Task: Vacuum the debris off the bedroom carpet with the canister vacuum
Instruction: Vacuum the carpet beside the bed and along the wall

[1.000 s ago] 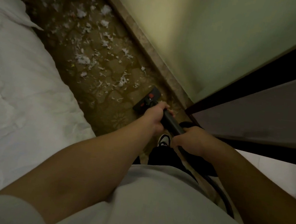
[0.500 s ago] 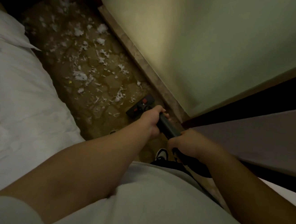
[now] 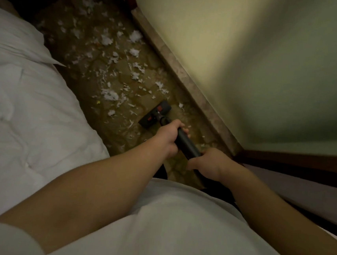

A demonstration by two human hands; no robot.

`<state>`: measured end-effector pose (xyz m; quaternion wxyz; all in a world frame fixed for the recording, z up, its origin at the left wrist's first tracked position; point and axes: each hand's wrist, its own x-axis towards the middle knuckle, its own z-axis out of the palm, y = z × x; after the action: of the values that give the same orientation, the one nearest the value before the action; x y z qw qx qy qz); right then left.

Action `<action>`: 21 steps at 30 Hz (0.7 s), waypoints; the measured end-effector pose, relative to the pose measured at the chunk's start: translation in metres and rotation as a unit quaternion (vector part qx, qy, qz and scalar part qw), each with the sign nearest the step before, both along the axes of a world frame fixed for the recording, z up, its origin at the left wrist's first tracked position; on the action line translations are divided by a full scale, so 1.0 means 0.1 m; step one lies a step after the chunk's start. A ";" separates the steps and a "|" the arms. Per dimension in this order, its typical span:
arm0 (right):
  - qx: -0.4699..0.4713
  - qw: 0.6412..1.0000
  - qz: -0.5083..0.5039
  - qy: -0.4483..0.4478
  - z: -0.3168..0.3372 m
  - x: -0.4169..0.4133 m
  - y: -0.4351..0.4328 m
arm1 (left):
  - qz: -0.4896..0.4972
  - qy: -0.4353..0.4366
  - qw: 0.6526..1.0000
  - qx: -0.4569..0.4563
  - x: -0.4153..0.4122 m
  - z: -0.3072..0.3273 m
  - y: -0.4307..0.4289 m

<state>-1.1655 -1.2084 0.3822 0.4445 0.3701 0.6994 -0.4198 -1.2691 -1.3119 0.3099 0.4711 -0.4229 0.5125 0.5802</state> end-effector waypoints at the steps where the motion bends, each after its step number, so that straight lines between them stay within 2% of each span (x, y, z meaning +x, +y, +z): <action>1: 0.002 1.000 0.004 -0.001 0.00 -0.16 -0.13 | 0.003 -0.002 1.000 -0.001 -0.17 0.00 -0.13; 12: -0.038 0.998 0.050 0.000 -0.15 -1.84 -1.34 | 0.086 0.003 0.996 0.005 -1.72 -0.06 -1.51; 21: -0.051 0.993 0.104 0.013 -0.35 -2.46 -2.02 | 0.139 0.048 0.989 -0.023 -2.21 -0.12 -2.26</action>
<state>-1.4113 -1.4107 0.3473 0.4950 0.2667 0.7177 -0.4109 -1.4899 -1.5375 0.2982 0.3514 -0.4724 0.4839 0.6475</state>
